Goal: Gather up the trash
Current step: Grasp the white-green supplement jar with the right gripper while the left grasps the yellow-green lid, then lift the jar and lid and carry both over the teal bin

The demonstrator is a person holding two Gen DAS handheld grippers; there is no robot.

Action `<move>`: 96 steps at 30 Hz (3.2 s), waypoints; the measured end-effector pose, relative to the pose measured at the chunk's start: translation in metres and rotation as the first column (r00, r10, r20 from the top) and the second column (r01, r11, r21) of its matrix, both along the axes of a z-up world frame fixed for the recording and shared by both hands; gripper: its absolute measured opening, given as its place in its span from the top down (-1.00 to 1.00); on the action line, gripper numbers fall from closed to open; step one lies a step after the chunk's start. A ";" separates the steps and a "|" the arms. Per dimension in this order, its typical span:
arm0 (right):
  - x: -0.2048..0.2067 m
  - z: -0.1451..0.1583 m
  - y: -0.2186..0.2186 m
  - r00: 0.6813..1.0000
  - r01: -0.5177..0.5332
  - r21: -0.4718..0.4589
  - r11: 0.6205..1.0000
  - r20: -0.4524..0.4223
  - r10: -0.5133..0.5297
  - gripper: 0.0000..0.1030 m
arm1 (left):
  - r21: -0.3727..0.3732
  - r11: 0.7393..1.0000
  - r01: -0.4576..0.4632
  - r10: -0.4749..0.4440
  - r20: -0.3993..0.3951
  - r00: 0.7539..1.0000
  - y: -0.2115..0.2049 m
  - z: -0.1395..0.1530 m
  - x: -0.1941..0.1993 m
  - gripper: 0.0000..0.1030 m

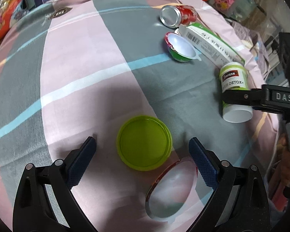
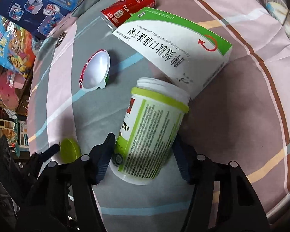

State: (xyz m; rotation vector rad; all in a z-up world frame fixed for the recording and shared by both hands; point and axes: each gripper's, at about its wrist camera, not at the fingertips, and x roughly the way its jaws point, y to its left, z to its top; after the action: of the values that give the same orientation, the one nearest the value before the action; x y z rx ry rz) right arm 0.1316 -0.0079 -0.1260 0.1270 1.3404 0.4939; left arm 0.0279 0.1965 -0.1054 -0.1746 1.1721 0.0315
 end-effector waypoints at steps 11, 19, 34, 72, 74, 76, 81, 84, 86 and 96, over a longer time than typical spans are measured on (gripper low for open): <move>-0.004 -0.001 -0.001 0.998 -0.047 -0.008 0.999 0.031 0.047 -0.10 | 0.101 0.994 -0.039 0.036 0.026 0.999 -0.005 0.004 0.001 -0.10; -0.005 -0.003 -0.015 1.000 -0.024 0.055 0.998 0.015 0.023 -0.03 | 0.080 0.996 -0.037 0.032 0.065 0.997 -0.021 0.026 0.011 -0.10; -0.002 0.023 -0.080 1.000 0.024 0.193 0.981 0.013 -0.028 0.06 | 0.033 0.999 0.020 -0.024 0.124 0.992 -0.058 0.071 0.025 -0.10; 0.014 0.044 -0.165 0.989 0.101 0.163 0.981 0.094 -0.118 0.07 | 0.015 0.982 0.188 -0.188 0.147 0.971 -0.149 0.086 0.068 -0.10; 0.014 0.047 -0.181 0.984 0.131 0.179 0.975 0.100 -0.151 0.07 | 0.022 0.977 0.211 -0.212 0.145 0.966 -0.162 0.087 0.073 -0.10; 0.015 0.049 -0.205 0.975 0.173 0.203 0.964 0.104 -0.197 0.07 | 0.026 0.971 0.238 -0.240 0.142 0.960 -0.178 0.089 0.079 -0.10; 0.021 0.056 -0.271 0.935 0.295 0.241 0.925 0.125 -0.331 0.07 | 0.025 0.947 0.321 -0.321 0.154 0.935 -0.225 0.100 0.097 -0.10; 0.023 0.058 -0.319 0.893 0.387 0.259 0.885 0.133 -0.430 0.07 | 0.039 0.920 0.389 -0.390 0.151 0.908 -0.265 0.103 0.114 -0.10; 0.023 0.057 -0.346 0.864 0.441 0.268 0.857 0.133 -0.486 0.07 | 0.043 0.904 0.426 -0.428 0.147 0.892 -0.286 0.103 0.120 -0.10; 0.032 0.032 -0.433 0.767 0.600 0.240 0.763 0.099 -0.634 0.06 | 0.016 0.815 0.579 -0.578 0.064 0.813 -0.398 0.064 0.163 -0.10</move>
State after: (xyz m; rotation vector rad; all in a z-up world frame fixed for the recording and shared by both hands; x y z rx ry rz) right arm 0.1638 -0.4412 -0.0944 0.6604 0.9918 0.0592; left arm 0.1907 -0.2019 -0.0410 0.1863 1.1179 -0.5163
